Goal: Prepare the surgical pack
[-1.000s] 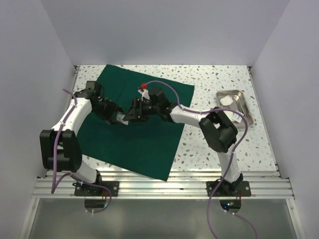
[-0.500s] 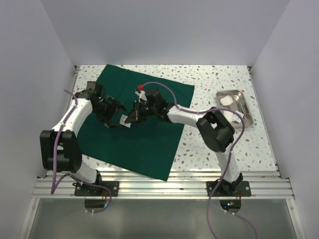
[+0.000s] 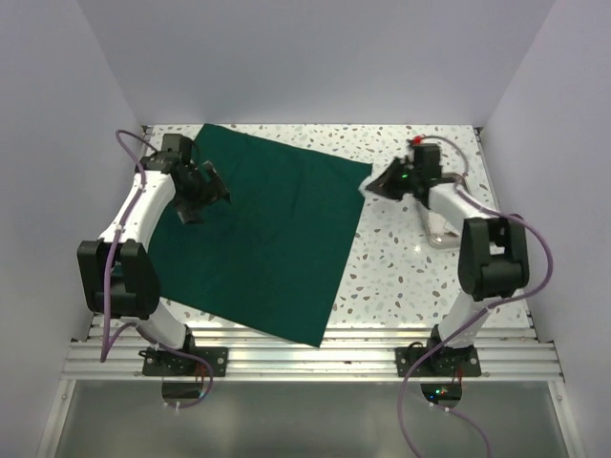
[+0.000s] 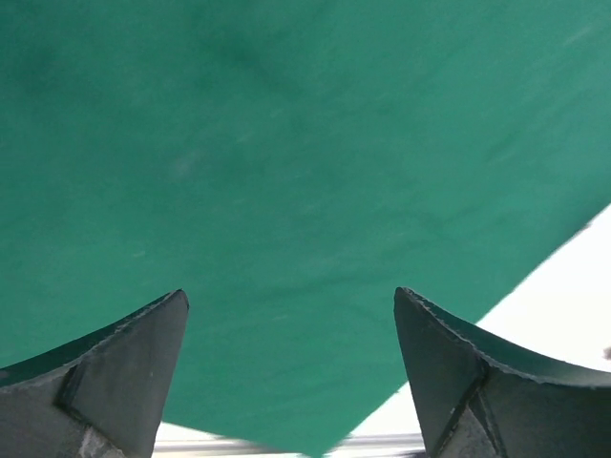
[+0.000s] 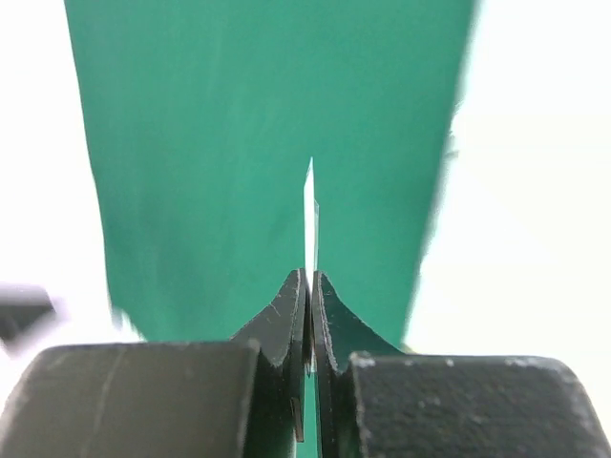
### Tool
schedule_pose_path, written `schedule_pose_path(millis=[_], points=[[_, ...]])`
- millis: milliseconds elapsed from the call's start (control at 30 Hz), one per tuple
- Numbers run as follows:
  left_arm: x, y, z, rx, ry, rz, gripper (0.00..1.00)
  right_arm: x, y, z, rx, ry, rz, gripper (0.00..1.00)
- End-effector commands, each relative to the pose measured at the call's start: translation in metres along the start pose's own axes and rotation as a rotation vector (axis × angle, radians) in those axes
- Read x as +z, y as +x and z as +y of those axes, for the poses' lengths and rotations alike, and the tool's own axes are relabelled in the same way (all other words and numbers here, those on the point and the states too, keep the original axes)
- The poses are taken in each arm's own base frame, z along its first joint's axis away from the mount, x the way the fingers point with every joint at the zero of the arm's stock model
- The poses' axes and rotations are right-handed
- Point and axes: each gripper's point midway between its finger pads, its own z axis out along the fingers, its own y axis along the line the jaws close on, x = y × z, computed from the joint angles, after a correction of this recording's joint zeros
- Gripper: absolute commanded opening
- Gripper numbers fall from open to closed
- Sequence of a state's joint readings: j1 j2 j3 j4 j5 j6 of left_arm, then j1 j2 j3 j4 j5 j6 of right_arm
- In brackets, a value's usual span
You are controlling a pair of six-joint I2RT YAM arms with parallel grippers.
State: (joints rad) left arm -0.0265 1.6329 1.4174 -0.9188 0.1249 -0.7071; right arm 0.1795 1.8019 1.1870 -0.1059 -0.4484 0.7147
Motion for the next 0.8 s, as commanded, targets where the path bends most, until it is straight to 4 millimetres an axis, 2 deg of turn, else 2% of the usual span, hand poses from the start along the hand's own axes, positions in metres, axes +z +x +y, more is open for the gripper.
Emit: schedule_pose_path(millis=[0, 33, 67, 100, 133, 233, 333, 433, 500, 600, 633, 700, 733, 767], points=[[-0.005, 0.004, 0.018, 0.173, -0.015, -0.045, 0.90, -0.056, -0.062, -0.033, 0.009, 0.105, -0.200, 0.00], [-0.004, 0.006, 0.022, 0.185, -0.022, -0.046, 0.89, -0.067, -0.070, -0.043, 0.025, 0.138, -0.230, 0.00], [-0.001, 0.009, 0.027, 0.198, -0.033, -0.044, 0.89, -0.084, -0.090, -0.071, 0.067, 0.213, -0.301, 0.00], [-0.001, 0.010, 0.030, 0.220, -0.036, -0.043, 0.89, -0.090, -0.092, -0.083, 0.085, 0.243, -0.321, 0.00], [0.002, 0.014, 0.033, 0.230, -0.043, -0.032, 0.88, -0.106, -0.103, -0.095, 0.101, 0.274, -0.376, 0.00], [0.007, 0.024, 0.041, 0.248, -0.051, 0.002, 0.88, -0.130, -0.113, -0.134, 0.150, 0.402, -0.456, 0.01], [0.014, 0.034, 0.043, 0.253, -0.035, 0.039, 0.87, -0.142, -0.116, -0.163, 0.179, 0.480, -0.467, 0.04], [0.018, 0.038, 0.042, 0.252, -0.024, 0.061, 0.86, -0.144, -0.115, -0.188, 0.237, 0.508, -0.444, 0.05], [0.019, 0.038, 0.042, 0.258, -0.024, 0.061, 0.86, -0.142, -0.111, -0.200, 0.266, 0.521, -0.414, 0.11], [0.020, 0.036, 0.043, 0.270, -0.030, 0.063, 0.86, -0.141, -0.109, -0.211, 0.293, 0.538, -0.378, 0.27], [0.021, 0.035, 0.044, 0.273, -0.035, 0.062, 0.86, -0.141, -0.105, -0.213, 0.299, 0.546, -0.361, 0.38], [0.023, 0.036, 0.045, 0.279, -0.039, 0.070, 0.86, -0.142, -0.097, -0.216, 0.307, 0.566, -0.325, 0.48], [0.024, 0.036, 0.046, 0.282, -0.040, 0.073, 0.85, -0.144, -0.096, -0.217, 0.308, 0.576, -0.324, 0.60], [0.025, 0.036, 0.046, 0.289, -0.042, 0.073, 0.85, -0.146, -0.095, -0.216, 0.306, 0.583, -0.323, 0.65]])
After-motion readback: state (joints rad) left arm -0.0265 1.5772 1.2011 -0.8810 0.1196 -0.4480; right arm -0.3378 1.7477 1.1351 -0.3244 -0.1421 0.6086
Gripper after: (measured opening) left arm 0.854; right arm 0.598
